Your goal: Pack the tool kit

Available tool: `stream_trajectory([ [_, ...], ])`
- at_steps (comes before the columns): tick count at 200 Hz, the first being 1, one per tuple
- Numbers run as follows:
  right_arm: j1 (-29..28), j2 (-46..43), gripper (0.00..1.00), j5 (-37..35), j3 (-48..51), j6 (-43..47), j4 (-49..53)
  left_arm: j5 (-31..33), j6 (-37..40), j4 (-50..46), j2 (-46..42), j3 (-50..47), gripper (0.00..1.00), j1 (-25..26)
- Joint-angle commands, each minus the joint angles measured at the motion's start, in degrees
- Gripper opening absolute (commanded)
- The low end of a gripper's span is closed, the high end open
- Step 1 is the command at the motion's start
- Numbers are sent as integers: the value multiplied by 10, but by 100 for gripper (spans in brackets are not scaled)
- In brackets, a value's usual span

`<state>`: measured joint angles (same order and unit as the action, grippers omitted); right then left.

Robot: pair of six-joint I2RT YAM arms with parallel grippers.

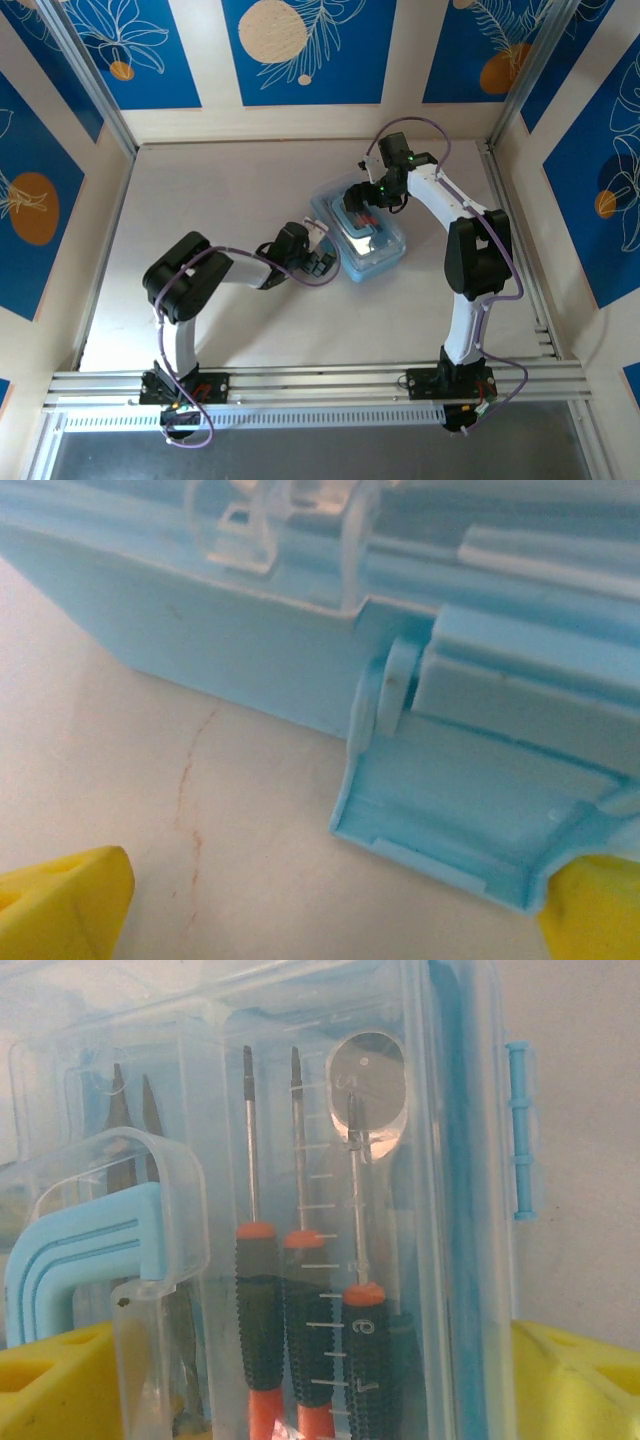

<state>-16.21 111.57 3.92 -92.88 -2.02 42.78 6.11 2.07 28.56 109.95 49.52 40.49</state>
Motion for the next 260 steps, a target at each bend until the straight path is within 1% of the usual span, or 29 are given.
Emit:
stream_trajectory([
  [1, -4, 17, 89, 26, 23, -1, 58, 71, 13, -17, -35, -10, 100, -13],
  [42, -4, 16, 89, 28, 26, -3, 58, 81, 34, -32, -63, -15, 100, -13],
  [144, -3, 16, 89, 32, 26, -3, 59, 89, 56, -43, -117, -11, 100, -12],
  [260, -4, 17, 89, 40, 30, -3, 58, 95, 68, -43, -112, 3, 100, -12],
])
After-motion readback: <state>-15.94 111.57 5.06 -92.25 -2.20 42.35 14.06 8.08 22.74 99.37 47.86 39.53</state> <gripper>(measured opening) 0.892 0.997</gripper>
